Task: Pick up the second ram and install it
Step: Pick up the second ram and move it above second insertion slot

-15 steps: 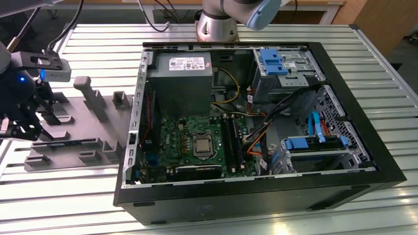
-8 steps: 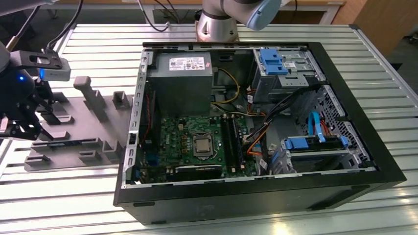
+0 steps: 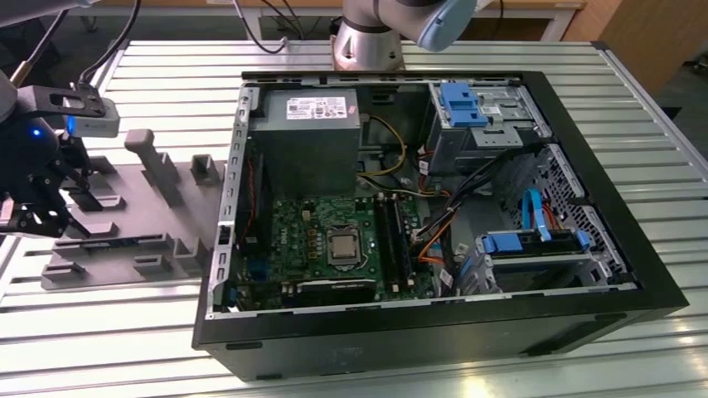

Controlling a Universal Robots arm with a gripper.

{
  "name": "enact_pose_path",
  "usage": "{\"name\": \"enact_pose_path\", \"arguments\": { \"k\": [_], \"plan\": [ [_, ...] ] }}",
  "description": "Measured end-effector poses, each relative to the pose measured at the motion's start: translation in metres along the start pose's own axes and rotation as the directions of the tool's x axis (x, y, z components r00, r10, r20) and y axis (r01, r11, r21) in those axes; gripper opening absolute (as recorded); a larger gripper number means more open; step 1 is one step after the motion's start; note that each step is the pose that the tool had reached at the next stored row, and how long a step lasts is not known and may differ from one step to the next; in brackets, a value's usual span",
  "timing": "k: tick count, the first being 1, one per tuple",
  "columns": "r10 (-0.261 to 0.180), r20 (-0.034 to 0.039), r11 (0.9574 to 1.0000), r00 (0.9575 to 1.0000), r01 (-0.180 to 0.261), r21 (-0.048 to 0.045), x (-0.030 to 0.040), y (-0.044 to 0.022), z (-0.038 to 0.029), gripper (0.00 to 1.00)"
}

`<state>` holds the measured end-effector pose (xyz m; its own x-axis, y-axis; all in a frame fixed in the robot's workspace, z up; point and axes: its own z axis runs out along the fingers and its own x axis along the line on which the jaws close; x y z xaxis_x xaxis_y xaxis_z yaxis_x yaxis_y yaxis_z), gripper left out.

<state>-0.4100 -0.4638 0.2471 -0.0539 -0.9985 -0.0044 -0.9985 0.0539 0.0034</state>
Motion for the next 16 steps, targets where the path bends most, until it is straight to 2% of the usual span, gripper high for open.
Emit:
{"name": "enact_pose_path", "arguments": {
  "k": [3, 4, 5, 6, 10, 11, 12, 14, 15, 16],
  "plan": [
    [0.000, 0.0001, 1.0000, 1.0000, 0.000, 0.0001, 0.0000, 0.0000, 0.0001, 0.48],
    [0.000, 0.0001, 1.0000, 1.0000, 0.000, 0.0000, 0.0000, 0.0000, 0.0001, 0.53],
    [0.000, 0.0000, 1.0000, 1.0000, 0.000, 0.0000, 0.0000, 0.0000, 0.0001, 0.53],
    [0.000, 0.0000, 1.0000, 1.0000, 0.000, 0.0000, 0.0000, 0.0000, 0.0001, 0.60],
    [0.000, 0.0001, 1.0000, 1.0000, 0.000, 0.0001, 0.0000, 0.0000, 0.0002, 0.60],
    [0.000, 0.0001, 1.0000, 1.0000, 0.000, 0.0000, 0.0000, 0.0000, 0.0002, 0.58],
    [0.000, 0.0001, 1.0000, 1.0000, 0.000, 0.0000, 0.0000, 0.0000, 0.0002, 0.52],
    [0.000, 0.0001, 1.0000, 1.0000, 0.000, 0.0000, 0.0000, 0.0000, 0.0003, 0.52],
    [0.000, 0.0001, 1.0000, 1.0000, 0.000, 0.0000, 0.0000, 0.0000, 0.0003, 0.45],
    [0.000, 0.0001, 1.0000, 1.0000, 0.000, 0.0000, 0.0000, 0.0000, 0.0003, 0.45]
  ]
}}
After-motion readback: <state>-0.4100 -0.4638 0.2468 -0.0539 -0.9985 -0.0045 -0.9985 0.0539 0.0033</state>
